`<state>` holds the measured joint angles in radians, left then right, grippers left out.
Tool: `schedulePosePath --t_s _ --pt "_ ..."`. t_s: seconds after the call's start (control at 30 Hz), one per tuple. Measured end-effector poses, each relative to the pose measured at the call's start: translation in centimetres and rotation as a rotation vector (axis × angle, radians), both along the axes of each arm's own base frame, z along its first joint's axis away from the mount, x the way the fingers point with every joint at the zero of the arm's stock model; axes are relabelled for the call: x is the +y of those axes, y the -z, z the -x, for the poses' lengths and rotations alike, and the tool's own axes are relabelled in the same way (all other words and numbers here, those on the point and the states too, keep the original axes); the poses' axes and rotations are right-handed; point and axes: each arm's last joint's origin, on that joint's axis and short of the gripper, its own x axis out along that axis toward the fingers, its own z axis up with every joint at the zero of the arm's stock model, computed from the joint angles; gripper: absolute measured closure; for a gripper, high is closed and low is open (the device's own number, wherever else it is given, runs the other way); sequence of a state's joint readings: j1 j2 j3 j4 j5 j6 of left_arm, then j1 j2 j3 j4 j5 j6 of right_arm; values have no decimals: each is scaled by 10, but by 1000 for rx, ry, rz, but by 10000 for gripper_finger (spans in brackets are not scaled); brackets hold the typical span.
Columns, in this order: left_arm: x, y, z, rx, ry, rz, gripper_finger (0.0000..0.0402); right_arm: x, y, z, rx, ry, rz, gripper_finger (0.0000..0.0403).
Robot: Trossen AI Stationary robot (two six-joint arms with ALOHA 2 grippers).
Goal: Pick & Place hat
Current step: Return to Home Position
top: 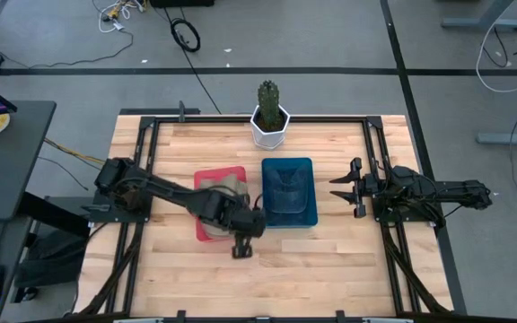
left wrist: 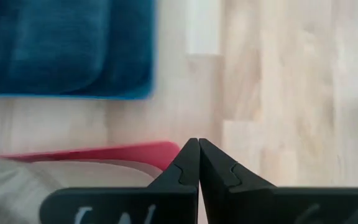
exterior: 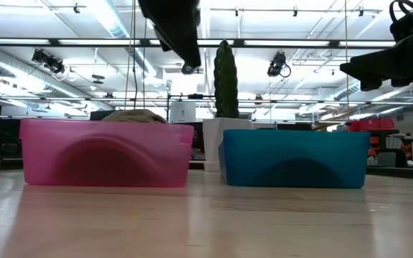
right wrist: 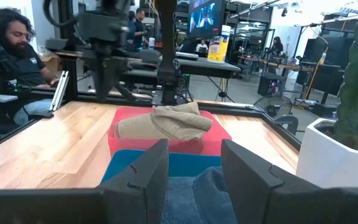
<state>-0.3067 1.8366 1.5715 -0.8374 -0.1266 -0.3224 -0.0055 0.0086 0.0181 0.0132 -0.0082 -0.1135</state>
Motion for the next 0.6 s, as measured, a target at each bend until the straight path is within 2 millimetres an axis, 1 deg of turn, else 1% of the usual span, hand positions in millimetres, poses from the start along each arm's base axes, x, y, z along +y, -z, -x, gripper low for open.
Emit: schedulePosePath --t_s 0.13,0.27,0.43,0.6 --pt "-14 1 6 13 101 -33 399 0 0 0 0 0 0 250" --pt "-20 1 8 12 127 -41 399 0 0 0 0 0 0 250" --pt "-20 0 11 22 147 -64 399 0 0 0 0 0 0 250" --pt "-18 1 11 20 182 -128 399 0 0 0 0 0 0 250"
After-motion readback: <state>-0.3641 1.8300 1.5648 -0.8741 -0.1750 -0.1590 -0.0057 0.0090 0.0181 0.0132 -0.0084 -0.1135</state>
